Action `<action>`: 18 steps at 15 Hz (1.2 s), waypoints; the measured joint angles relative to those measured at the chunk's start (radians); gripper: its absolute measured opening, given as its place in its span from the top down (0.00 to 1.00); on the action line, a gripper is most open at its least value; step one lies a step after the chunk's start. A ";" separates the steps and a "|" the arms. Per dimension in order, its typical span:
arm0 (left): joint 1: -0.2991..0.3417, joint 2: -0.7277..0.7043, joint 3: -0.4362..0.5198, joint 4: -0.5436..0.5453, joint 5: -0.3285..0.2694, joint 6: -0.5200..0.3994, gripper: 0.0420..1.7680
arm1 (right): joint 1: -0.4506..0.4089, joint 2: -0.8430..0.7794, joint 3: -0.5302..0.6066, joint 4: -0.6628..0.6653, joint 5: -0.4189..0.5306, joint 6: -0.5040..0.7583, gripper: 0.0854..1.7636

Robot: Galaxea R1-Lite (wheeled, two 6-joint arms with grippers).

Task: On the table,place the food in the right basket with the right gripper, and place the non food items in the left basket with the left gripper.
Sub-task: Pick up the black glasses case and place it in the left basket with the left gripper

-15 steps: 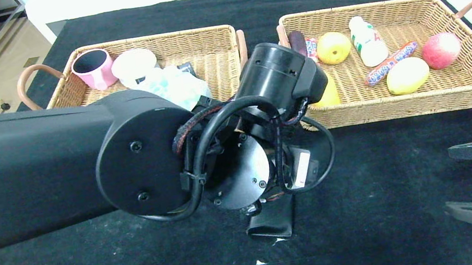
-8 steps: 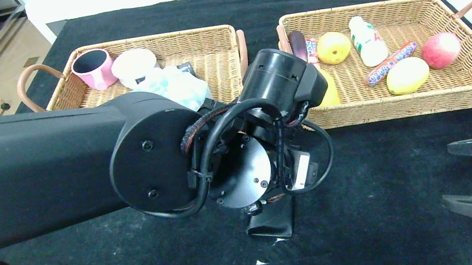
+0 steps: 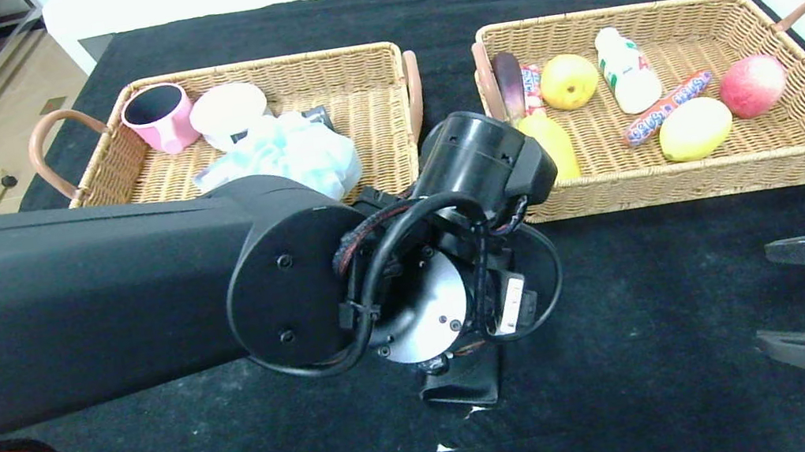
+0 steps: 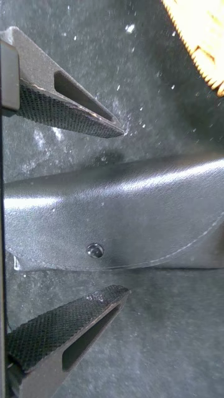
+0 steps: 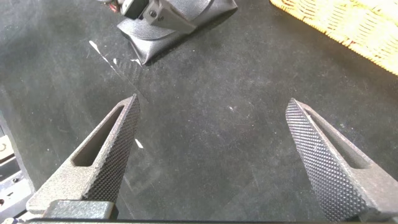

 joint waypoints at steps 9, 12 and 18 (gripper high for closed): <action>0.000 0.023 0.010 0.000 0.001 -0.002 0.03 | 0.000 0.004 0.002 -0.001 0.000 -0.001 0.03; 0.007 0.024 0.010 -0.001 0.001 -0.002 0.03 | 0.000 0.006 0.003 -0.001 0.000 -0.001 0.03; 0.008 0.029 0.014 0.000 0.000 -0.004 0.39 | 0.000 0.008 0.002 -0.001 0.000 -0.001 0.03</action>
